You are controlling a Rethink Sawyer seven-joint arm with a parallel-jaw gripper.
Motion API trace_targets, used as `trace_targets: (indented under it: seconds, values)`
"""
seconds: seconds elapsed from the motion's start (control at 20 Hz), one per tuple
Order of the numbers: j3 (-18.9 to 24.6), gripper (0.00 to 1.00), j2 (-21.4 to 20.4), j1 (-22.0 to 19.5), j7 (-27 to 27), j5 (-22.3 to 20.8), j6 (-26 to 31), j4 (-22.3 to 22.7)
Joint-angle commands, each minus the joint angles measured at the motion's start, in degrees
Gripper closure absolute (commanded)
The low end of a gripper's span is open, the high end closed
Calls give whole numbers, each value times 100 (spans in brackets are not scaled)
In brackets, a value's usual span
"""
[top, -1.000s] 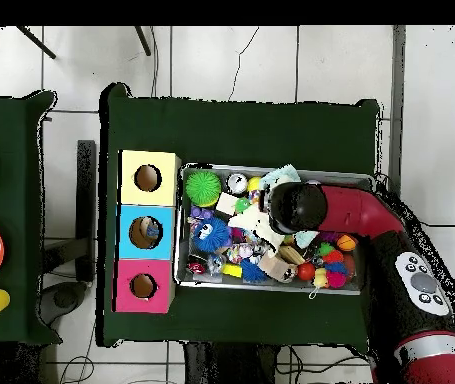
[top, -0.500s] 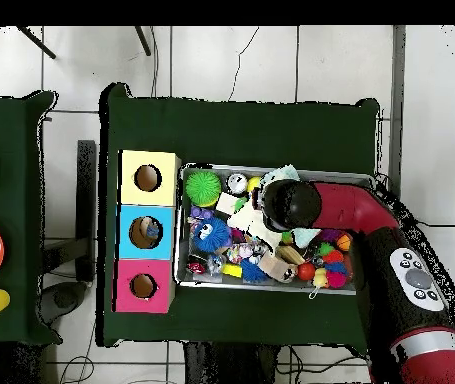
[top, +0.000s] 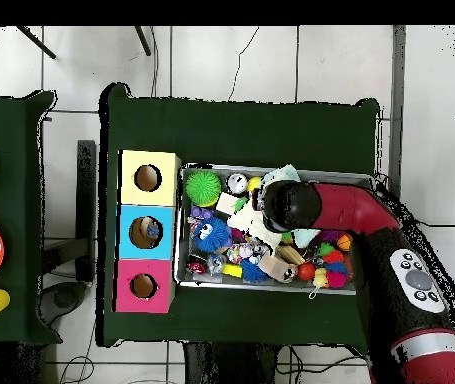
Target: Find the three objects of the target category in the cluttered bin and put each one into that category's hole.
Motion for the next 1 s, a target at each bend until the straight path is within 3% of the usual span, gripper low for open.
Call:
trace_targets:
  seconds: [0.05, 0.3, 0.55, 0.75, 1.0]
  values:
    - [419, 0, -534, -52, -689, -104, 298, 582]
    - [402, 0, -1125, 89, -467, 93, 489, 1015]
    - [306, 0, -1507, 328, -442, -1, 605, 1208]
    - [176, 0, -1545, 572, -49, -49, 309, 1533]
    - [-206, 0, -1331, 1117, 822, -139, -335, 1833]
